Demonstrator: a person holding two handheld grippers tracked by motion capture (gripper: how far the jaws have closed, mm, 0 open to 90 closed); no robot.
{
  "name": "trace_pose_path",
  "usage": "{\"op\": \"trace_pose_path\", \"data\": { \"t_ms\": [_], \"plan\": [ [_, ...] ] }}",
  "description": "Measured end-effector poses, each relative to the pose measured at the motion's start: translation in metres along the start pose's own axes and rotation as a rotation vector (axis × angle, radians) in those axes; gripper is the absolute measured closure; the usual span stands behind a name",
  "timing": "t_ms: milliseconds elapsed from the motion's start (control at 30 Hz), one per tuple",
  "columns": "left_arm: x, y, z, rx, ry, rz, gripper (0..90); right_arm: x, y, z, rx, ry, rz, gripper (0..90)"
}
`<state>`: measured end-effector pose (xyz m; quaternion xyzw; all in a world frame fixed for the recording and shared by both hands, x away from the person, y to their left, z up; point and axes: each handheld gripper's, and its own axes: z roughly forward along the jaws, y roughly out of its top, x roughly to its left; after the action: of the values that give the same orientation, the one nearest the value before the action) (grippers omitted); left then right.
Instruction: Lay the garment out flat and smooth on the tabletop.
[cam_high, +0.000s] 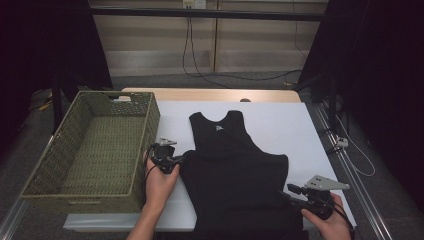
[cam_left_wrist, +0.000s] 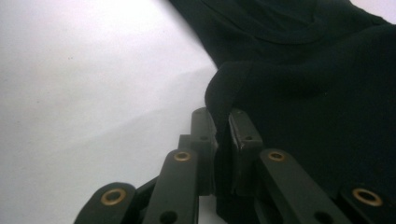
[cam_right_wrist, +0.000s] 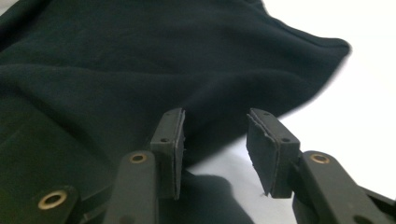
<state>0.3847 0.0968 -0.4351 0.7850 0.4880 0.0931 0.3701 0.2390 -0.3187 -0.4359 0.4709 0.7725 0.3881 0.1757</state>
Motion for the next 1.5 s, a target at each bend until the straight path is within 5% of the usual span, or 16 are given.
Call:
{"op": "trace_pose_path", "data": {
  "t_ms": [133,333,500,600,967,1100,1233,1400,1500],
  "plan": [
    [0.000,-0.001,0.000,-0.002,0.003,-0.003,82.5,0.008,0.009,0.004,-0.019,0.009,0.012,56.3],
    [-0.001,-0.001,-0.001,-0.002,0.011,0.006,82.5,0.015,-0.002,0.019,0.096,0.020,-0.012,60.9],
    [0.000,-0.001,-0.002,0.003,0.010,0.000,82.5,0.013,-0.004,0.012,0.094,0.065,0.042,83.8],
    [0.000,0.000,-0.002,-0.002,-0.004,-0.001,82.5,0.012,-0.003,0.003,0.079,0.051,0.028,86.5],
    [-0.002,0.001,0.003,0.016,0.011,0.007,83.2,-0.012,-0.003,-0.030,-0.070,-0.015,0.110,87.7],
    [0.002,-0.001,0.005,0.033,0.027,-0.007,83.3,-0.022,-0.006,-0.028,-0.059,-0.045,0.120,88.3],
    [0.003,-0.001,0.005,0.034,0.032,-0.005,83.3,-0.022,-0.008,-0.028,-0.047,-0.021,0.128,83.1],
    [0.001,-0.001,0.006,0.029,0.036,-0.007,83.3,-0.006,-0.006,-0.021,-0.042,0.018,0.061,61.1],
    [0.001,0.000,0.005,0.026,0.039,0.001,83.3,0.001,-0.008,-0.009,0.020,0.026,0.065,57.8]
  ]
}}
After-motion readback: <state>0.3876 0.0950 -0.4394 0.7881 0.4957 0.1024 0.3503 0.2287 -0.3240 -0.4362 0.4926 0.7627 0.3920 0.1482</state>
